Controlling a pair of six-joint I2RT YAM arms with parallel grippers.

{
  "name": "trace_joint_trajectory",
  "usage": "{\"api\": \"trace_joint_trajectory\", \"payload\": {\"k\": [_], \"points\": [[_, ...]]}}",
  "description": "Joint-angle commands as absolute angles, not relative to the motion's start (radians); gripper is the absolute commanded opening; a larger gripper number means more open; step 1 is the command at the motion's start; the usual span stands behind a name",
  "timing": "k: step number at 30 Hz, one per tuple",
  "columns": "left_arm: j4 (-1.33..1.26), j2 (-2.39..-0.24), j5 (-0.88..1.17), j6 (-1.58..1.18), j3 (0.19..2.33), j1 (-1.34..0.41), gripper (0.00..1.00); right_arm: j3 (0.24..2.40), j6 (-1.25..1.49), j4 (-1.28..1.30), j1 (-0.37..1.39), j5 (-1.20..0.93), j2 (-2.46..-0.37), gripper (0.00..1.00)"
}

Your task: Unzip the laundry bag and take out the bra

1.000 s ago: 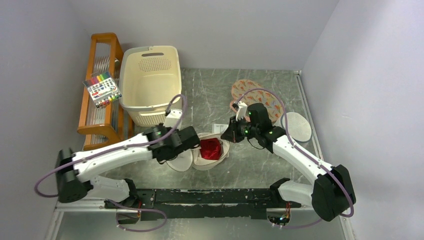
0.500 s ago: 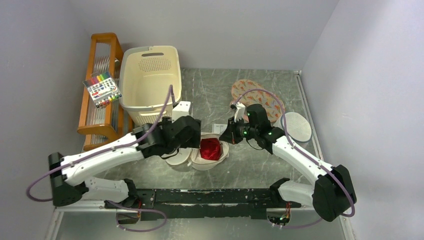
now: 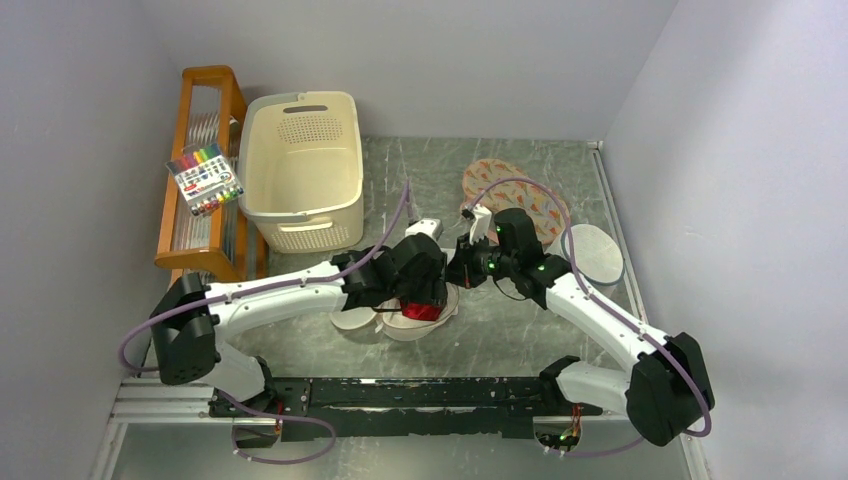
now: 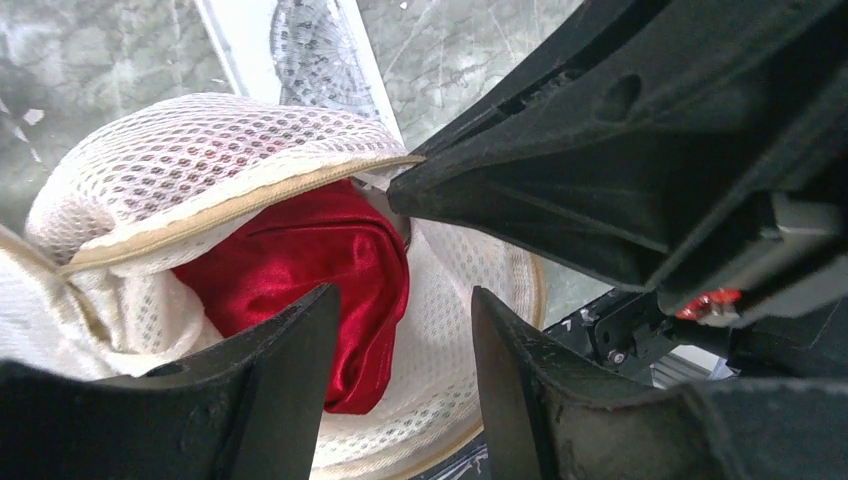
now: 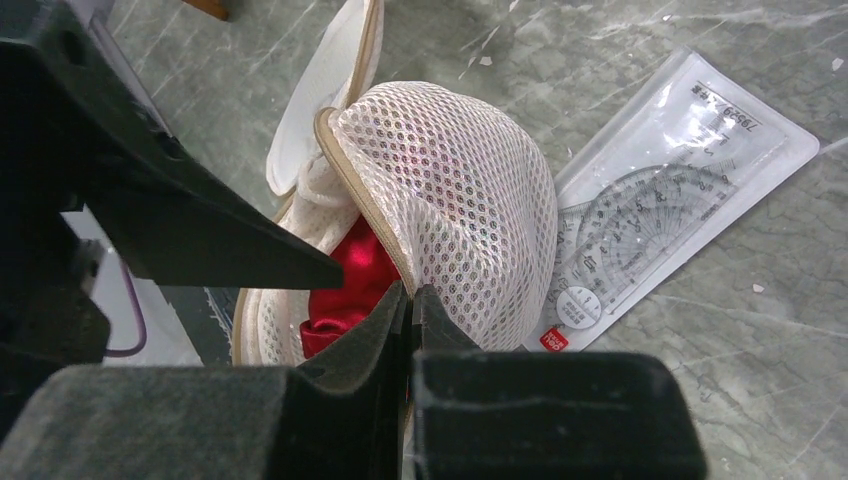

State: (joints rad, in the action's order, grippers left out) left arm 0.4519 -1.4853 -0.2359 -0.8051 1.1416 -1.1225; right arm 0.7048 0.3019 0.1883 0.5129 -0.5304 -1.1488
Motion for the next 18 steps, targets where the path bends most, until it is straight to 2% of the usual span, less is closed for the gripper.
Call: {"api": "trace_joint_trajectory", "payload": {"k": [1,4,12,14,18], "points": [[0.376,-1.516,-0.187,-0.832,1.14,-1.118,0.61,0.706,0.285,0.196,0.517,-0.516,-1.113,0.0],[0.367,-1.538,-0.174,-0.836,1.121,-1.119,0.56,0.704,0.287,0.196,0.517,-0.518,-1.108,0.0],[0.383,-1.585,-0.213,-0.809,1.119,-1.119,0.5,0.705,0.291,0.19,0.517,-0.532,-1.118,0.0],[0.383,-1.589,-0.218,-0.8,1.118,-1.12,0.46,0.706,0.29,0.192,0.517,-0.531,-1.118,0.0],[0.392,-1.557,-0.218,-0.773,1.119,-1.119,0.29,0.697,0.289,0.191,0.517,-0.523,-1.111,0.0]]}}
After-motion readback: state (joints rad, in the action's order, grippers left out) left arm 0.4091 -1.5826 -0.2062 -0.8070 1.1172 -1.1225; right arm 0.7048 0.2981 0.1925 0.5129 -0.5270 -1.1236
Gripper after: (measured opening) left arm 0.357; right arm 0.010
